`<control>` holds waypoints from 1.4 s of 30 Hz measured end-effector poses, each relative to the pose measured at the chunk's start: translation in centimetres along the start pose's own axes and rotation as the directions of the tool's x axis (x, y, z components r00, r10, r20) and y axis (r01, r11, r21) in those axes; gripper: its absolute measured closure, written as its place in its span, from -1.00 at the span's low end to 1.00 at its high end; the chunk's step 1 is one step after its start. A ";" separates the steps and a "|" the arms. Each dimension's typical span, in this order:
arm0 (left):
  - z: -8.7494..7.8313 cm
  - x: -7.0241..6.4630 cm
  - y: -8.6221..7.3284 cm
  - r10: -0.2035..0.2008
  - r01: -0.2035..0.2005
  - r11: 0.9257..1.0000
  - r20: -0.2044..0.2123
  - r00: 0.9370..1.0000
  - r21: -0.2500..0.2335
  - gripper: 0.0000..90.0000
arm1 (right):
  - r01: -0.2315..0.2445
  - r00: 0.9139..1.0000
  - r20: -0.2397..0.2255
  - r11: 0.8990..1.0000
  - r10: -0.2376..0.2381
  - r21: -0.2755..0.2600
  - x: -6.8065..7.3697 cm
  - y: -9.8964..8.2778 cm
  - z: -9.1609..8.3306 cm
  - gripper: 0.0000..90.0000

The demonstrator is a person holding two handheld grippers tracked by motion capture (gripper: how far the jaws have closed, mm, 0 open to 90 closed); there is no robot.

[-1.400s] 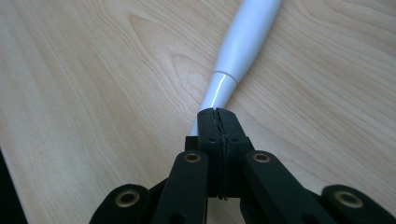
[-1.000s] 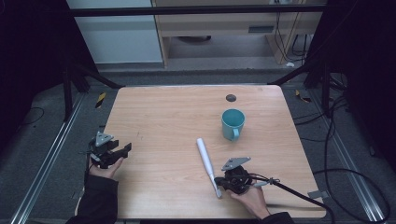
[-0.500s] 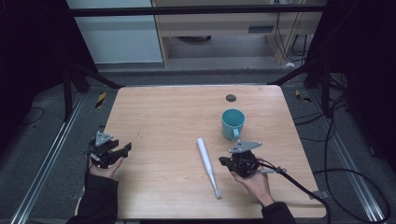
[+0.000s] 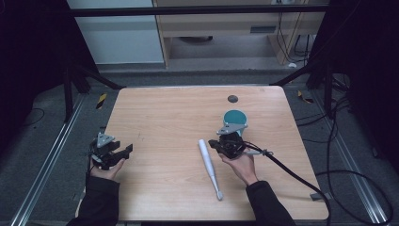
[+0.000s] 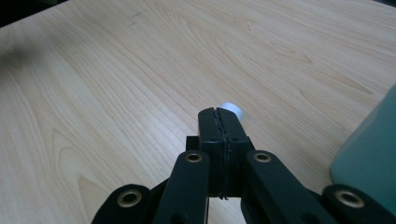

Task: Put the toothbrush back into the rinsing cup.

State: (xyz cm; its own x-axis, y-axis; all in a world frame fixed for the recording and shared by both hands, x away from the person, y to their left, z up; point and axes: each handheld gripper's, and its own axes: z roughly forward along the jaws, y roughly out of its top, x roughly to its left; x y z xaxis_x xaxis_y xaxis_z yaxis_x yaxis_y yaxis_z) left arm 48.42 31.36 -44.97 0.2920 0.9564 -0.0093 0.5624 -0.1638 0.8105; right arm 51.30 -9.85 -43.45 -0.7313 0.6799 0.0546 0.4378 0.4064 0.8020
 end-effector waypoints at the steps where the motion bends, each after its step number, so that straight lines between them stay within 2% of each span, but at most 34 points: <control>1: 0.0 0.0 0.0 -0.001 0.001 1.000 0.000 1.000 0.000 -0.06 | -0.001 1.000 -0.005 1.000 0.001 0.004 0.0 0.1 0.3 1.00; 3: 0.0 0.1 0.0 -0.001 0.001 1.000 -0.002 1.000 0.000 -0.06 | 0.013 1.000 -0.001 1.000 -0.013 0.011 0.1 0.2 1.0 1.00; 7: -0.1 0.2 0.0 -0.002 0.002 1.000 -0.003 1.000 -0.002 -0.06 | 0.006 1.000 -0.007 1.000 -0.006 0.014 0.1 0.2 2.5 1.00; 11: 0.0 0.1 0.0 0.000 0.000 1.000 -0.002 1.000 0.000 -0.06 | 0.005 1.000 -0.018 0.999 -0.004 0.037 0.2 -0.2 3.9 1.00; 15: 0.0 0.1 0.0 0.001 -0.001 1.000 -0.003 1.000 0.000 -0.06 | 0.026 0.999 -0.023 0.998 -0.025 0.065 0.5 -0.6 5.2 1.00; 24: 0.0 0.1 0.0 0.001 -0.001 1.000 -0.004 1.000 -0.001 -0.06 | 0.031 0.999 -0.031 0.997 -0.029 0.064 0.8 -0.8 6.1 1.00; 30: 0.0 0.1 0.0 0.000 0.000 1.000 -0.004 1.000 -0.001 -0.06 | 0.034 0.999 -0.018 0.995 -0.032 0.092 0.8 -1.1 6.5 1.00; 42: 0.0 0.1 0.0 0.000 0.000 1.000 -0.004 1.000 -0.002 -0.06 | 0.036 0.998 0.040 0.990 -0.042 0.134 0.5 -1.2 6.4 1.00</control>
State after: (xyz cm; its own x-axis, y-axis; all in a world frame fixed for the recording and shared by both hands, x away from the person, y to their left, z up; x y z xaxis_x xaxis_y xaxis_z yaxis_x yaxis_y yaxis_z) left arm 48.44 31.49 -44.95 0.2888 0.9574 -0.0071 0.5612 -0.1633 0.8114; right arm 53.79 -6.08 -48.20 -0.7271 0.6865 -0.0031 0.4772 0.5086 0.7166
